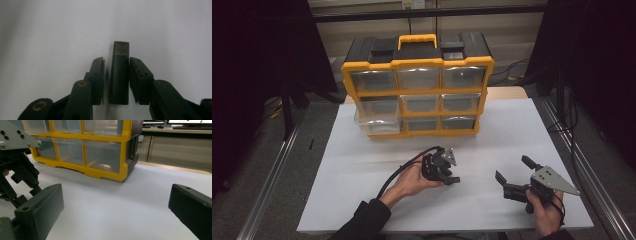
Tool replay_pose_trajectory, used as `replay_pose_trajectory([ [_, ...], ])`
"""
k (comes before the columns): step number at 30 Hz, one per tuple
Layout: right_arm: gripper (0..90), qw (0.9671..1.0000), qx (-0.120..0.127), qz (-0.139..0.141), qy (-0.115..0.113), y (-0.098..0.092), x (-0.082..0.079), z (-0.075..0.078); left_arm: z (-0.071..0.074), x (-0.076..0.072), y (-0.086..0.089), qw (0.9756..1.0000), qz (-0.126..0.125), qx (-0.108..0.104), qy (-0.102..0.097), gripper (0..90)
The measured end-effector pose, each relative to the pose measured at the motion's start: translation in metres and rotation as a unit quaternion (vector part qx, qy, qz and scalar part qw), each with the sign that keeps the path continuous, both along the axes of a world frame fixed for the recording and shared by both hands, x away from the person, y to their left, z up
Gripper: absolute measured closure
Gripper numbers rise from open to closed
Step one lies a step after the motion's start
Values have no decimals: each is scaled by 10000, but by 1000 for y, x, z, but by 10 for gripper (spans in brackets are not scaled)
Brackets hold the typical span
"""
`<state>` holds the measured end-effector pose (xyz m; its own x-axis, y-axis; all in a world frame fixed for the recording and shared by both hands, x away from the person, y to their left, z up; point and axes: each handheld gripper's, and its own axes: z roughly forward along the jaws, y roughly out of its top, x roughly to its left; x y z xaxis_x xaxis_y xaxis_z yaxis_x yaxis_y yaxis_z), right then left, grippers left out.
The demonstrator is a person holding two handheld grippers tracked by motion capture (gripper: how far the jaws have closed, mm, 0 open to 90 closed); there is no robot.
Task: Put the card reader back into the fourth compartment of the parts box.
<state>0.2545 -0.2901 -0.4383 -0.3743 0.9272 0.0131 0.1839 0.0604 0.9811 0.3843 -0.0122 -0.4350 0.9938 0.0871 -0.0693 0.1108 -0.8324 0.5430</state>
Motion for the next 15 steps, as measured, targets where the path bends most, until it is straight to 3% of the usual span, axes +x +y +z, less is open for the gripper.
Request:
replay_pose_trajectory([
  [7, 0, 10000, -5, 7, 2, 0, 0, 0, 0, 0, 0, 10000, -22, -6, 63, 736],
  [15, 0, 10000, -5, 6, -1, 0, 0, 0, 0, 0, 1, 10000, -29, -49, 55, 737],
])
